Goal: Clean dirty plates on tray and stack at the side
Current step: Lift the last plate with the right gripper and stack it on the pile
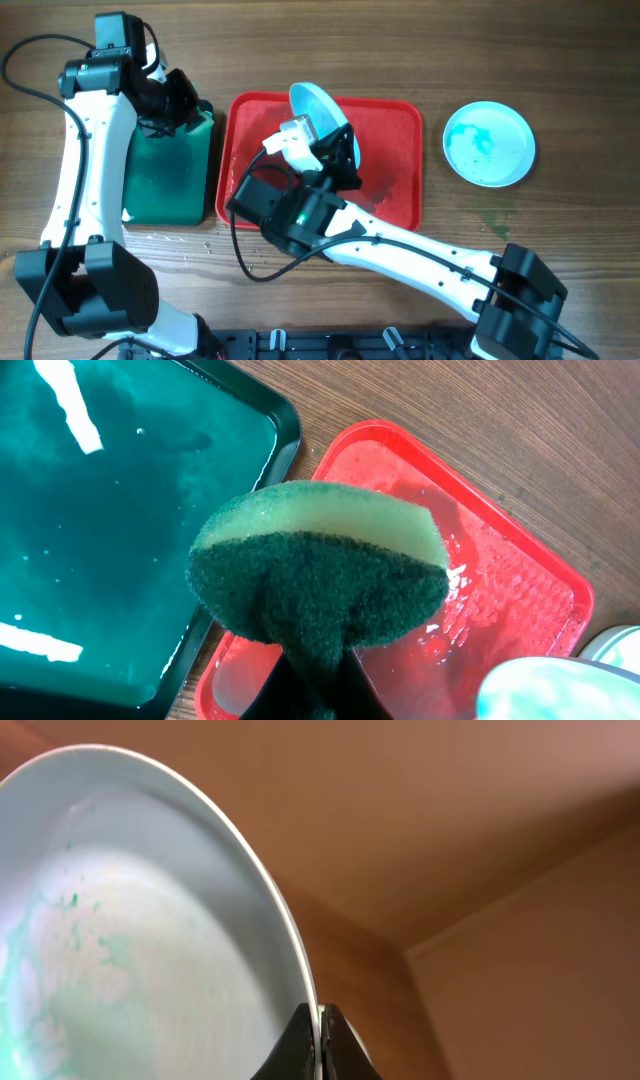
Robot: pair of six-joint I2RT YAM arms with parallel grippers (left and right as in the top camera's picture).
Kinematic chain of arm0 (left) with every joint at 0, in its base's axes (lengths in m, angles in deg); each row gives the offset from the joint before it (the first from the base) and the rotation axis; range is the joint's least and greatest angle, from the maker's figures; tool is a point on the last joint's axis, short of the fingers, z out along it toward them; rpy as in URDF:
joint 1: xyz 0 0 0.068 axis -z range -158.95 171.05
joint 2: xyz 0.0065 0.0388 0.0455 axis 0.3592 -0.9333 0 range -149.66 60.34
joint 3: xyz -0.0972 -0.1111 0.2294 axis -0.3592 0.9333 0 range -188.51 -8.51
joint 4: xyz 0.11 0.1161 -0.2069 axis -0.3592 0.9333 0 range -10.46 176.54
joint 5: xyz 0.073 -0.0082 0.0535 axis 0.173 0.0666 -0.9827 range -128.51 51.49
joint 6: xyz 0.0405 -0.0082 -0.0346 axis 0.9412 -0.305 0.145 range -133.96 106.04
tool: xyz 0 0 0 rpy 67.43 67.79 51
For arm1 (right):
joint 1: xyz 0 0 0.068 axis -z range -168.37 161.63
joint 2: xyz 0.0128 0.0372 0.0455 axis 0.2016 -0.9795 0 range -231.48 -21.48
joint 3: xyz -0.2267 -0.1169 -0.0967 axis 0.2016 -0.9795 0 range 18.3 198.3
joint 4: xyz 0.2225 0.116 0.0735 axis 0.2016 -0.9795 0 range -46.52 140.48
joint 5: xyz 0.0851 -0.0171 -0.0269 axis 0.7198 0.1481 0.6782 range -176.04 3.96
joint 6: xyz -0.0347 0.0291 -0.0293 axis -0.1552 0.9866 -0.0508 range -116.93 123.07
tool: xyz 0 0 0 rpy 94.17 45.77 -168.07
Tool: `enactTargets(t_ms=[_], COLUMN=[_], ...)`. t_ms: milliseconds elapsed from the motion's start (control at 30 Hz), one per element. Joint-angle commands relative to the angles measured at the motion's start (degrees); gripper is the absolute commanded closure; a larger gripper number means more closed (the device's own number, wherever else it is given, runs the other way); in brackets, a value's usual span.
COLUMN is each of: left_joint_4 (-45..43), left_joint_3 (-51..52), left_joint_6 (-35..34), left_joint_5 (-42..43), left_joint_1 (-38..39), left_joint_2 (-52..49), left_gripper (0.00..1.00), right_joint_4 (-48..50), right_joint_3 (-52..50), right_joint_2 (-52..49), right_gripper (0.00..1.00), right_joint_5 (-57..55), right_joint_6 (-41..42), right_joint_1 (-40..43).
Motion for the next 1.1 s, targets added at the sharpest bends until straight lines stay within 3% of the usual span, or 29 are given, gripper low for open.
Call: enactTargets(t_ms=[0,133,233,300,400,533,700,800,933,1000,1067], left_joint_4=[-0.4,-0.4,-1.0,-1.6,-2.1,-2.5,-2.8,-2.9,-2.4,-1.6,-0.3], left_joint_3=[0.4,0.4,0.4,0.4,0.4,0.4,0.4,0.4,0.4,0.5,1.9], left_joint_6=[0.8,0.8,0.9,-0.6,-0.6,-0.6,-0.7,-0.6,-0.6,-0.7,-2.8], left_joint_5=[-0.5,-0.6,-0.5,-0.6,-0.5,-0.5,-0.5,-0.5,-0.5,-1.0,-6.8], left_joint_1=[-0.2,-0.2,-0.2,-0.2,-0.2,-0.2,-0.2,-0.2,-0.2,-0.2,-0.2], left_joint_2=[-0.5,-0.5,-0.5,-0.5,-0.5,-0.5,-0.5,-0.5,-0.5,-0.5,-0.5], left_gripper=[0.96,0.96,0.96,0.96,0.96,0.96,0.96,0.96,0.96,0.96,0.96], right_joint_4=[0.2,-0.2,-1.3,-3.0,-3.7,-2.1,1.7,3.1,1.6,1.5,1.5], right_joint_3=[0.3,0.3,0.3,0.3,-0.1,-5.1,-13.6,-14.8,-12.9,-10.4,-8.3], right_joint_2=[1.2,7.4,10.9,10.9,9.7,7.5,6.6,6.5,7.8,9.9,11.4], right_gripper=[0.96,0.96,0.96,0.96,0.96,0.96,0.95,0.63,0.55,0.49,0.44], right_joint_5=[20.7,54.9,69.4,75.2,75.8,74.3,71.5,71.3,83.5,89.3,89.0], right_joint_6=[1.3,6.9,7.8,8.8,8.8,10.4,11.8,11.2,4.4,-0.8,-2.6], right_joint_1=[5.0,19.0,35.0,49.0,63.1,73.6,76.7,76.7,75.6,72.0,65.5])
